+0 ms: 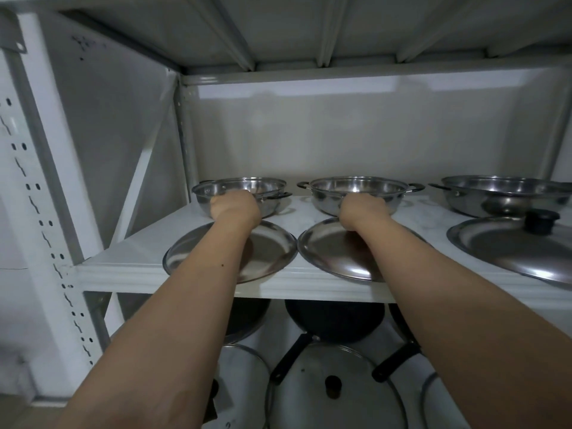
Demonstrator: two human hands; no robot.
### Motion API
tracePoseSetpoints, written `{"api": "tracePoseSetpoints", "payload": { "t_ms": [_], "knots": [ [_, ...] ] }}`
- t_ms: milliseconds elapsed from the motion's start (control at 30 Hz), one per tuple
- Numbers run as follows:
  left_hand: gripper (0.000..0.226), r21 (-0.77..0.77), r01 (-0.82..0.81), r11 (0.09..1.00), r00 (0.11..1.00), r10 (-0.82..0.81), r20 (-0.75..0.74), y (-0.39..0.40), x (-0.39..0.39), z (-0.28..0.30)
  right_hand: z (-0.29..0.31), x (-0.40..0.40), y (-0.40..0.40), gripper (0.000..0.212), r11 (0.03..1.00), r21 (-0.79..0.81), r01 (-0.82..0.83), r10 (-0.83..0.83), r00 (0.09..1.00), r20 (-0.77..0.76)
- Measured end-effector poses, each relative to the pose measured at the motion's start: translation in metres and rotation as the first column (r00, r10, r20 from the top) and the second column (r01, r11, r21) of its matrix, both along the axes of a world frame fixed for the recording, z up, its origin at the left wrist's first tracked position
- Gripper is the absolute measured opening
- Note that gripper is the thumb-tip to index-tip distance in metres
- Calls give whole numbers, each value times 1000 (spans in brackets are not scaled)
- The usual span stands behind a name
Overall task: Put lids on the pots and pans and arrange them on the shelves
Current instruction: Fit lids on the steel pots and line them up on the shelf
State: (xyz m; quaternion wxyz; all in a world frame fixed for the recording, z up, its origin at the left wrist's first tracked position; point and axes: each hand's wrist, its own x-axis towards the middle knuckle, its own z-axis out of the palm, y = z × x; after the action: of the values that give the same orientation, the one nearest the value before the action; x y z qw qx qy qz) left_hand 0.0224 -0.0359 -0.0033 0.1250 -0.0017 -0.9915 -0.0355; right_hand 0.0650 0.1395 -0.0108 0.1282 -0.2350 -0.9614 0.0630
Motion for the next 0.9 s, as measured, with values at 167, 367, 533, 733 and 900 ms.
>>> {"api": "tracePoseSetpoints", "payload": {
  "t_ms": [167,367,533,733,900],
  "knots": [
    [36,5,-11,1000,996,11,-92,-5,27,15,13,18,-9,43,999,38,-38,40,998,-56],
    [36,63,-12,998,965,28,-261,-8,60,48,44,36,-18,40,992,84,-90,104,978,-181],
    [36,53,-26,998,933,43,-358,-1,65,68,66,42,-17,39,988,126,-89,123,947,-298],
    [38,92,-3,996,907,41,-419,6,39,76,79,20,-2,40,992,92,-89,117,925,-361],
    [34,163,16,986,918,50,-392,9,-6,80,86,-14,13,39,993,72,-91,111,926,-360]
  ]
}}
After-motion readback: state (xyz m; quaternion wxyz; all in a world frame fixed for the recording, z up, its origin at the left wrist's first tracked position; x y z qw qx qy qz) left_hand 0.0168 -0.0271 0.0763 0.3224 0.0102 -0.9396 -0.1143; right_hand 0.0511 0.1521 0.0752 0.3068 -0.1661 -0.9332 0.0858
